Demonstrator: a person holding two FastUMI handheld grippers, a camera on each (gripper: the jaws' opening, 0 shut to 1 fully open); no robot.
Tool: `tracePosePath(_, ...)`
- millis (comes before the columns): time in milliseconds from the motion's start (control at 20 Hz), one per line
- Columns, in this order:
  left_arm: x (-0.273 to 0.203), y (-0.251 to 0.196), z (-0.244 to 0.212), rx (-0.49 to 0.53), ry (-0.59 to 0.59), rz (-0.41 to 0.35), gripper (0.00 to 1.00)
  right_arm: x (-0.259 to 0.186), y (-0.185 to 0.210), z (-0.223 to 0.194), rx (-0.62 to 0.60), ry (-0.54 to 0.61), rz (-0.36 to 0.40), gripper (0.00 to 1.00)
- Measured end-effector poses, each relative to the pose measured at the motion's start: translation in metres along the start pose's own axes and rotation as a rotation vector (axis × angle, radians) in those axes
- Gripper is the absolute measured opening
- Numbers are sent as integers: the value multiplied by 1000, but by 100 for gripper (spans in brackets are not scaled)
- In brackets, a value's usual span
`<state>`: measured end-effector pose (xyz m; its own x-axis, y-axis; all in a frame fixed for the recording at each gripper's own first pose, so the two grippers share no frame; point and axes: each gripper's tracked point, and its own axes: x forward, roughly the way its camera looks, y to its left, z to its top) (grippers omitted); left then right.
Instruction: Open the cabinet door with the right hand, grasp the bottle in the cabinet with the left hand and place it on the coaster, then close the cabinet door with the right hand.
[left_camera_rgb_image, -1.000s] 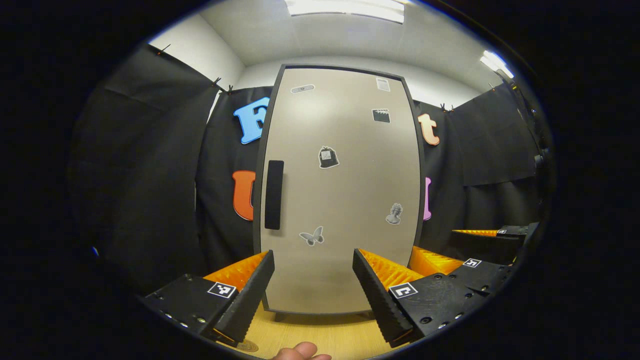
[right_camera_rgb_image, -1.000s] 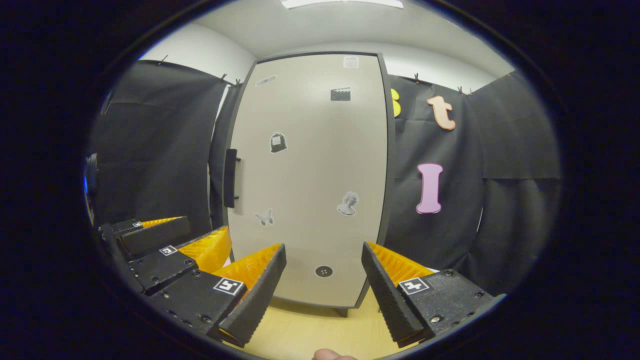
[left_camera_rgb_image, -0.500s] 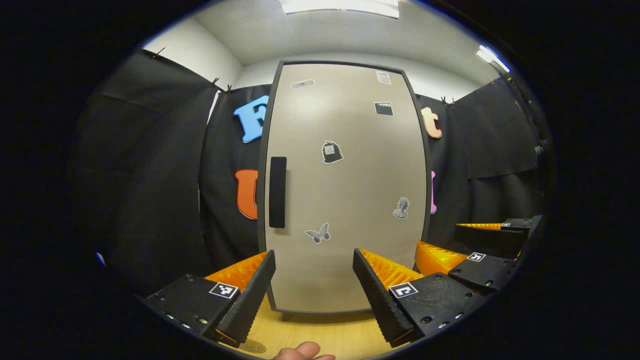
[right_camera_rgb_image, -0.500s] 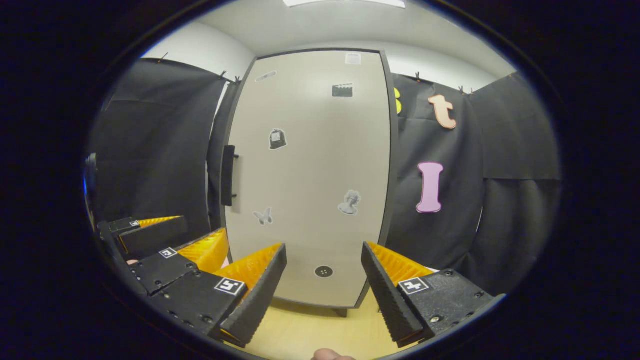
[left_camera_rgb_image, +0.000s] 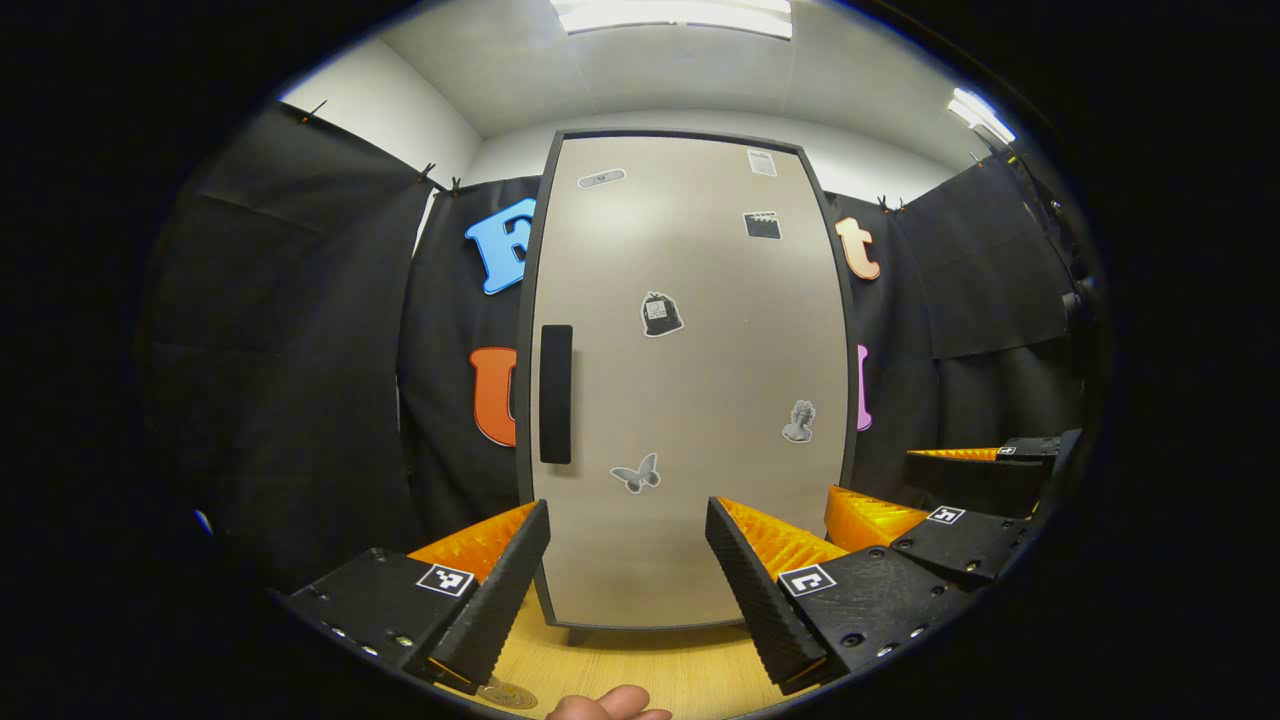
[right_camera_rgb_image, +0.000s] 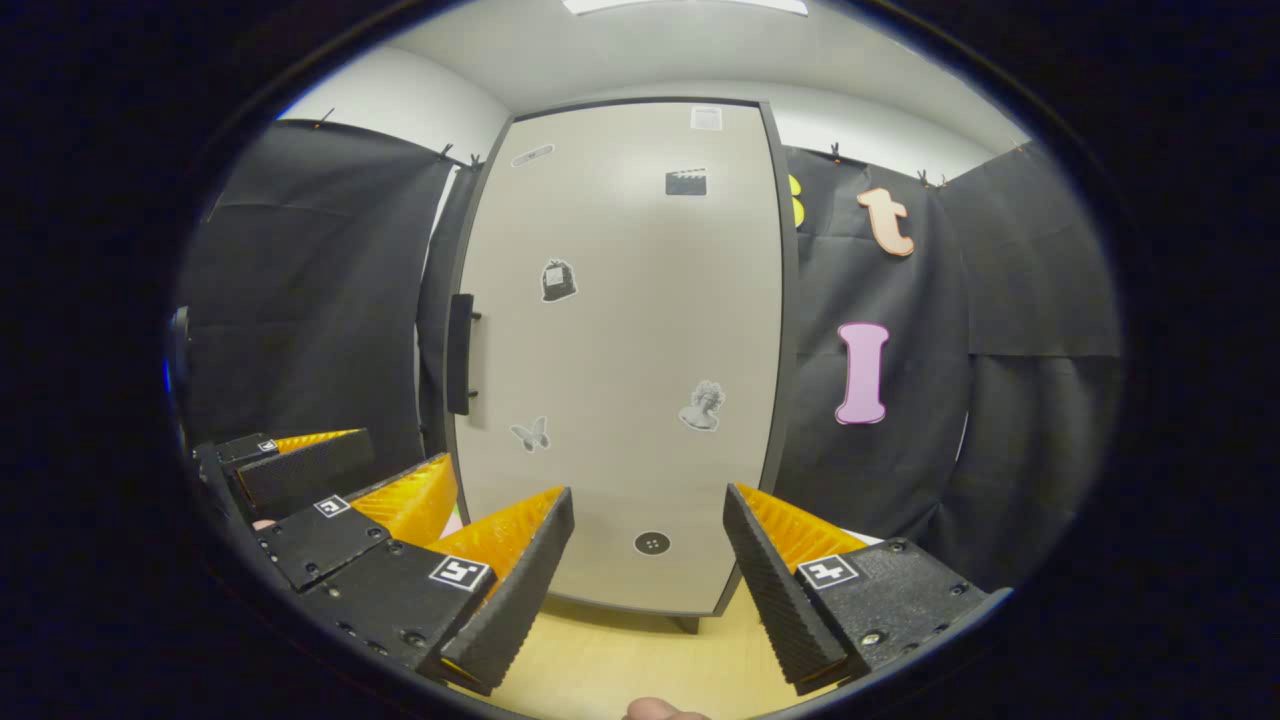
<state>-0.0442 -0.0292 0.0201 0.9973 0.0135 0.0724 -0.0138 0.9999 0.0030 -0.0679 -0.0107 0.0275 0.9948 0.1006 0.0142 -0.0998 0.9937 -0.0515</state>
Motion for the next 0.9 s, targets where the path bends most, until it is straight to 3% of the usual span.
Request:
tracePosePath(700,-12,-16,-6,-4,21,-23,94,-22,-8,-8,25,11,9,97)
tracePosePath(900,-13,-16,-8,-29,38,-5,94,-24,-16,-8,34,14,-32,97)
